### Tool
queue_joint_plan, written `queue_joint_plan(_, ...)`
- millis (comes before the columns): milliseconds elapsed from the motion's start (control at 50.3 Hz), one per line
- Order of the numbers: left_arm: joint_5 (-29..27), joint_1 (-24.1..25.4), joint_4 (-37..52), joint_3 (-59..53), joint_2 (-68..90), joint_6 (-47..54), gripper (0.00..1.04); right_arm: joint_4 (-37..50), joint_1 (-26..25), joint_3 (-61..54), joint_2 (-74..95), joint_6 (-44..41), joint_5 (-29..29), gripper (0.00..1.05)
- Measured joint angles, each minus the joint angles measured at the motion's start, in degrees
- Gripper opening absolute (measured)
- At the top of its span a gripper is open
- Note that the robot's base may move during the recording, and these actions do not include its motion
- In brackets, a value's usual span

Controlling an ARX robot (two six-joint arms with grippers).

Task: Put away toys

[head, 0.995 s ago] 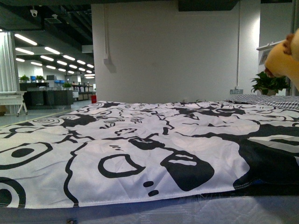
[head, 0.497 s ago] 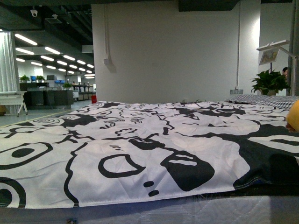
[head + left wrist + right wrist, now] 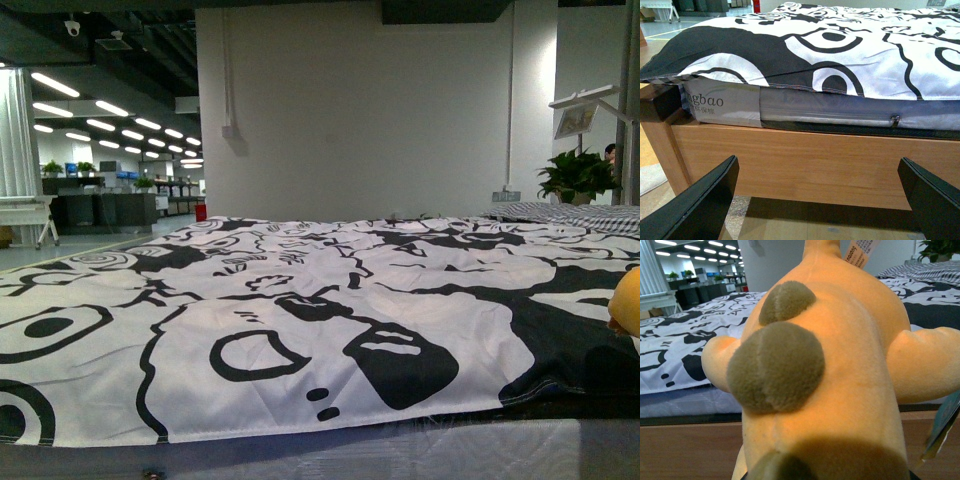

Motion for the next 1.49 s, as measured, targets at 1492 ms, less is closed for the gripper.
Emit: queue_joint_plan(1492, -0.02, -0.11, -0.02, 0.0, -0.04, 0.13, 0.99, 0.04, 0.2, -0.26, -0.24, -0.13, 0.07, 0.19)
